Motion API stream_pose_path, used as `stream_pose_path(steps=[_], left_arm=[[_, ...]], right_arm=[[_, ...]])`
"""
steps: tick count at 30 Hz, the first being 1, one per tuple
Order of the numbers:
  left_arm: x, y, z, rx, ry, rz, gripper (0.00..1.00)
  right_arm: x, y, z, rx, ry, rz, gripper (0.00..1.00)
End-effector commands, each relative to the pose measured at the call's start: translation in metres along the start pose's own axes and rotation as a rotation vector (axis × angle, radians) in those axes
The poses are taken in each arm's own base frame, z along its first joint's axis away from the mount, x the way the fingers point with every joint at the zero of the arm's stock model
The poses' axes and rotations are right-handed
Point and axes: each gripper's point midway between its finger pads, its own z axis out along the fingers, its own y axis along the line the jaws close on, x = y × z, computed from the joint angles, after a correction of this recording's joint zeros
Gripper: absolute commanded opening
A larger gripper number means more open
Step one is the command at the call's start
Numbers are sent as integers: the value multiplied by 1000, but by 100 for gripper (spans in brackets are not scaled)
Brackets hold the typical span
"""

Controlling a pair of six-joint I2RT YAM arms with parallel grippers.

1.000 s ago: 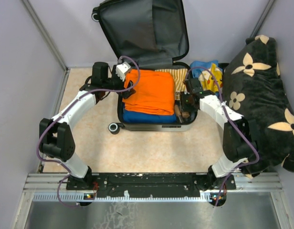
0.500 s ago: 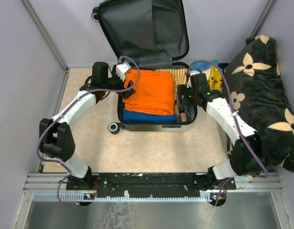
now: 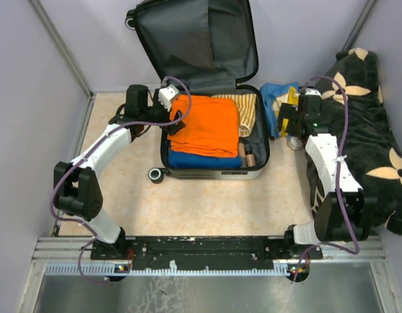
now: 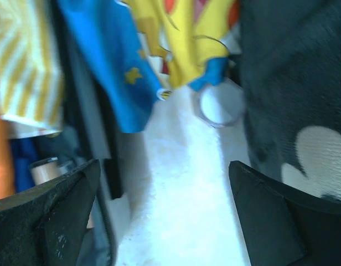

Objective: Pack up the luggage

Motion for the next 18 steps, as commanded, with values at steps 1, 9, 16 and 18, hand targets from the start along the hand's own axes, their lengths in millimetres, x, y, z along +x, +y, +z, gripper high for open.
stream_pose_path(steps=[1,9,16,18], left_arm=[[-25,4,-11,-12,-57,33,100],[-22,3,-9,0,-46,37,100],[-18,2,-9,2,-27,42,100],[-16,2,-9,5,-20,41,100]], right_arm=[[11,-28,24,111,18,84,99],[56,-44,75,242,84,210,99],[76,-65,107,384,97,268,99],[82,-70,114,414,109,301,99]])
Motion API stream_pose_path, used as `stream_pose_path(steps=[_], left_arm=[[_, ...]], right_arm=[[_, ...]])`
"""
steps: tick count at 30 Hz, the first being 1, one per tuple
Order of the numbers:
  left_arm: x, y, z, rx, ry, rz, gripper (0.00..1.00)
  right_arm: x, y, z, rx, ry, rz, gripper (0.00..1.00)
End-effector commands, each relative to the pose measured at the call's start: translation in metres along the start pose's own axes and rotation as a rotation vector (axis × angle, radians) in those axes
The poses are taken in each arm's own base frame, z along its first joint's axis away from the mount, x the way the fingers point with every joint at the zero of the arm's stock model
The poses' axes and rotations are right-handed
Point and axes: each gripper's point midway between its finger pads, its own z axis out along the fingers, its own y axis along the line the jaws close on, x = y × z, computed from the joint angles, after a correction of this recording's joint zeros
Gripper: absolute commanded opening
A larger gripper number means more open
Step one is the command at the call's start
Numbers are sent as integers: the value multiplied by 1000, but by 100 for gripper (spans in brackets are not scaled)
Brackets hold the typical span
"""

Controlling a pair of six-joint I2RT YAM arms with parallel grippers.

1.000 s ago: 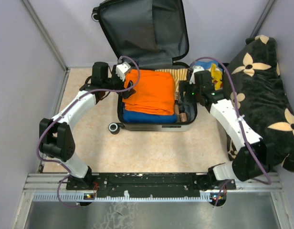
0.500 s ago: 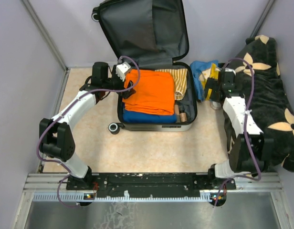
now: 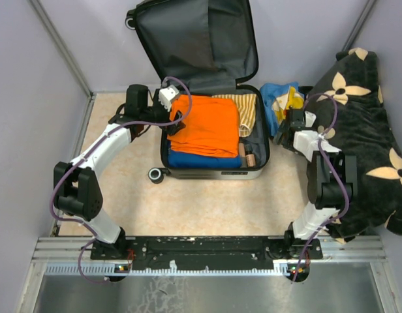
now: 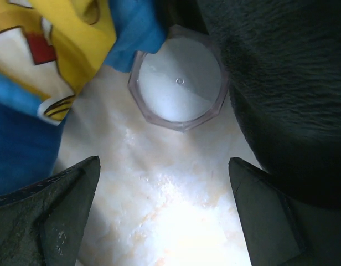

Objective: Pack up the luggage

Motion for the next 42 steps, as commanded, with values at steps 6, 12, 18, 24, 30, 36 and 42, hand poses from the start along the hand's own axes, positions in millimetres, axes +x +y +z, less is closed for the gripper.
stream_pose_path(steps=[6,12,18,24,30,36,42], left_arm=[[-15,4,-5,6,-14,35,100],[-13,5,1,19,-5,32,100],[-12,7,5,24,0,28,100],[-11,6,7,29,4,27,100],[-13,7,5,24,3,38,100],[-12,4,1,31,0,42,100],[-11,0,-2,36,0,49,100]], right_arm=[[-28,-15,37,118,-88,199,99],[-44,-25,52,139,-116,227,99],[-54,-24,63,112,-133,224,98],[-64,-13,69,57,-162,195,90],[-62,-10,59,22,-151,169,69],[-49,-11,31,-37,-129,151,51],[-32,-12,-13,-123,-108,145,49]])
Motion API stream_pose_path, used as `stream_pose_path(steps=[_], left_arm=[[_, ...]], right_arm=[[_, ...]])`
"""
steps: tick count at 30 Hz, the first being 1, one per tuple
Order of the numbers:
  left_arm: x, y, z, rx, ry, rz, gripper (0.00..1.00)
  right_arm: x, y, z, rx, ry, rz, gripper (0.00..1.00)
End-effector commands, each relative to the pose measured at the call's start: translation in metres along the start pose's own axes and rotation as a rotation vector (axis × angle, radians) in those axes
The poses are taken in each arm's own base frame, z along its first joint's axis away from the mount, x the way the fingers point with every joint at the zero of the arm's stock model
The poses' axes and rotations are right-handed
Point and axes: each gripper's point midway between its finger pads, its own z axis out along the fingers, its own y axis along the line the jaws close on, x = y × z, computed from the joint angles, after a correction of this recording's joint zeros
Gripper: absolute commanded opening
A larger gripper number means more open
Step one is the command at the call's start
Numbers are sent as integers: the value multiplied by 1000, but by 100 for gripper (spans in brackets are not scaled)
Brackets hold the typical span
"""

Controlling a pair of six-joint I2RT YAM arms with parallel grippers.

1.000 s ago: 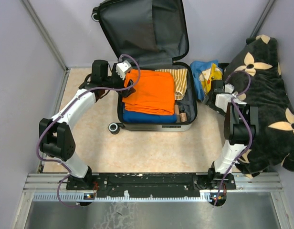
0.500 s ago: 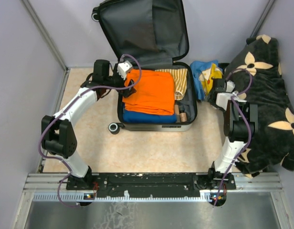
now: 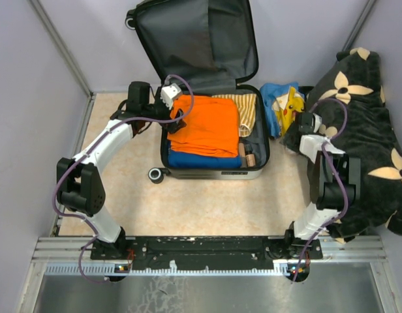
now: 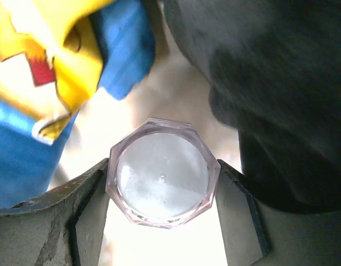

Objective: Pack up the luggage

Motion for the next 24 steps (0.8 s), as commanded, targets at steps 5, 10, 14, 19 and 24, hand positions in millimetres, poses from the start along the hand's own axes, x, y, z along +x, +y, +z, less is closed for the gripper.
stream_pose_path(steps=[5,10,14,19,24], left_arm=[[-11,-7,-10,27,-36,18,100],[-13,-8,-11,22,-50,4,100],[-15,-8,-11,16,-60,-8,100],[-19,-6,-11,8,-72,-11,100],[-20,-4,-12,-2,-73,-5,100]], right_arm=[[-17,3,-77,-147,-80,25,49],[-33,28,-127,-327,-163,-86,46],[-37,74,-173,-495,-256,-286,46],[-22,124,-207,-623,-286,-459,46],[-2,153,-203,-645,-256,-531,47]])
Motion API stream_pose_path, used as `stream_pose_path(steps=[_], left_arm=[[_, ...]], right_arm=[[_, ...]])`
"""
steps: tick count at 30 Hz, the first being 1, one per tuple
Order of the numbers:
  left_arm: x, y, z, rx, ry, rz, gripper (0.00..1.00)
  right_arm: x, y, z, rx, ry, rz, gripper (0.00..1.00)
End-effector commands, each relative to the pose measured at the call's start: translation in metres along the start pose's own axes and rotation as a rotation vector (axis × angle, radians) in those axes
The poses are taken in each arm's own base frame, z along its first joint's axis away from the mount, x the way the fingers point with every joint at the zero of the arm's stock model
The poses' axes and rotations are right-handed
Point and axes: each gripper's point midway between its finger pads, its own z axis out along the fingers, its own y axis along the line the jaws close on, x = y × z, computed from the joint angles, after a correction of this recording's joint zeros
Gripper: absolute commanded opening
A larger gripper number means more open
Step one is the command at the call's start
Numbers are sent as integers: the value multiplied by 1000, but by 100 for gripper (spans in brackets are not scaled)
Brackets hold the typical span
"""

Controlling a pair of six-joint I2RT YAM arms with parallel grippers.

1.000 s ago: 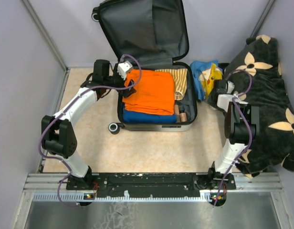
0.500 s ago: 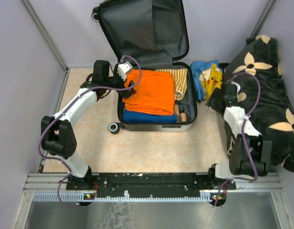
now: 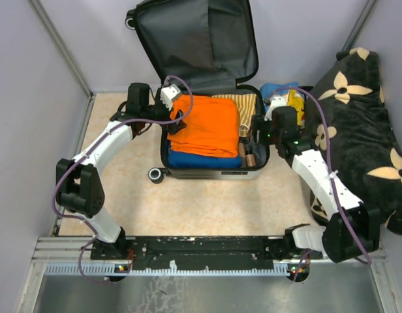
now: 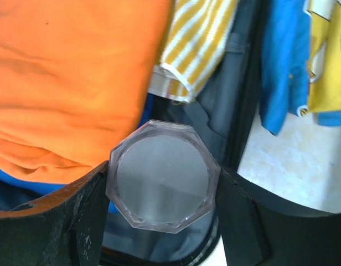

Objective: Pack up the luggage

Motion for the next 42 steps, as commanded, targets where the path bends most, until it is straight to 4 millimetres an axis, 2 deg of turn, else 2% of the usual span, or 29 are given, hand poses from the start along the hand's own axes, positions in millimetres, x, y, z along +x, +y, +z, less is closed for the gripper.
stream_pose_path(steps=[1,6,12,19,22,26,31,32,38,40,42], left_arm=[[-20,2,-11,-18,-53,21,100],[-19,3,-12,-28,-47,22,100],[-19,6,-13,-46,-44,18,100],[-21,10,-15,-64,-42,17,100],[-20,10,-16,-68,-40,18,100],[-22,14,-17,-84,-43,14,100],[-25,17,-21,-95,-41,-2,100],[-27,18,-23,-96,-44,-5,100],[-39,32,-41,-118,-90,-71,100],[-45,42,-51,-131,-124,-109,100],[-51,61,-63,-168,-160,-155,100]], right_arm=[[-15,18,16,-25,-14,-65,47],[-8,14,50,11,32,-48,48],[-4,7,81,50,49,-70,53],[2,-2,101,99,72,-77,59],[14,-7,112,118,108,-78,61],[13,-6,112,114,110,-77,78],[3,1,102,86,99,-69,93],[-7,4,94,77,73,-67,95],[-40,10,63,46,-15,-110,99],[-50,11,53,34,-46,-127,99],[-60,12,44,21,-78,-137,99]])
